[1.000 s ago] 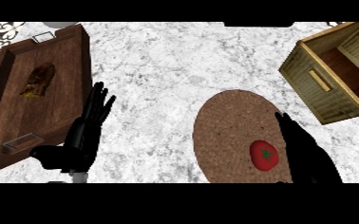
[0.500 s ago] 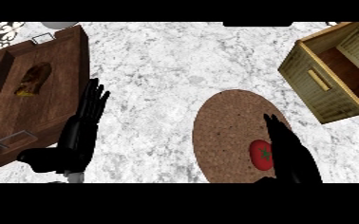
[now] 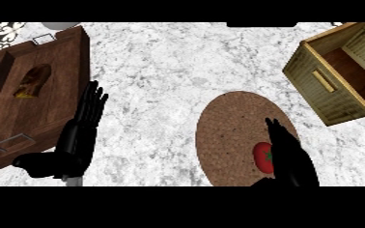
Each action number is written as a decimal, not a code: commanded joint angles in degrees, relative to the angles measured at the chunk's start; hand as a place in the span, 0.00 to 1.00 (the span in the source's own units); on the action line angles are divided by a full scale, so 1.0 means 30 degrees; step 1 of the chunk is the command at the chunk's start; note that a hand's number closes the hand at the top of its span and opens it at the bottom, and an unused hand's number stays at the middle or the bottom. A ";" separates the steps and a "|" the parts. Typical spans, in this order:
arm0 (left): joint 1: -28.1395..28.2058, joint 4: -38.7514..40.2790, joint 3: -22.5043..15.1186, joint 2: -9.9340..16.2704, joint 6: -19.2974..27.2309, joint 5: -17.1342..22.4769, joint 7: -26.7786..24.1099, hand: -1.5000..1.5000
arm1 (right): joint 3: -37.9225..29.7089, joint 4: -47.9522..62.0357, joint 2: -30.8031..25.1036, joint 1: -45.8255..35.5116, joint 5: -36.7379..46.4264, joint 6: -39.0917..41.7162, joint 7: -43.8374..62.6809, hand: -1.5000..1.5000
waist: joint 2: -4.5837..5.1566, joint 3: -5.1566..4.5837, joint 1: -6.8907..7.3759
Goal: Pick the tomato from the placemat and place it in the basket
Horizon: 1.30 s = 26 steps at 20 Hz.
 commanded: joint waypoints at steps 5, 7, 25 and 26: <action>-0.0753 0.0927 0.1519 0.0114 -0.0353 -0.0716 -0.0225 0.50 | -0.0925 0.2138 0.0222 -0.0556 -0.0440 0.0565 -0.1623 1.00 | 0.0135 -0.0061 0.0004; -0.0198 0.0336 0.1360 0.0107 -0.0235 -0.0620 0.0109 0.50 | 0.0099 0.1775 -0.0546 -0.0221 0.0227 0.1237 -0.2141 1.00 | 0.0120 -0.0063 0.0028; 0.0341 -0.0309 0.1363 -0.0355 -0.0548 -0.1339 0.0336 0.50 | 0.3500 0.0444 -0.6952 0.0570 0.0793 0.1158 -1.4925 1.00 | 0.0056 0.0006 0.0007; -0.0243 0.0158 0.1654 -0.0491 -0.0371 -0.1295 0.0505 0.50 | 0.3004 -0.0232 -0.7526 0.0516 0.0479 0.0829 -1.5857 1.00 | 0.0097 -0.0026 -0.0233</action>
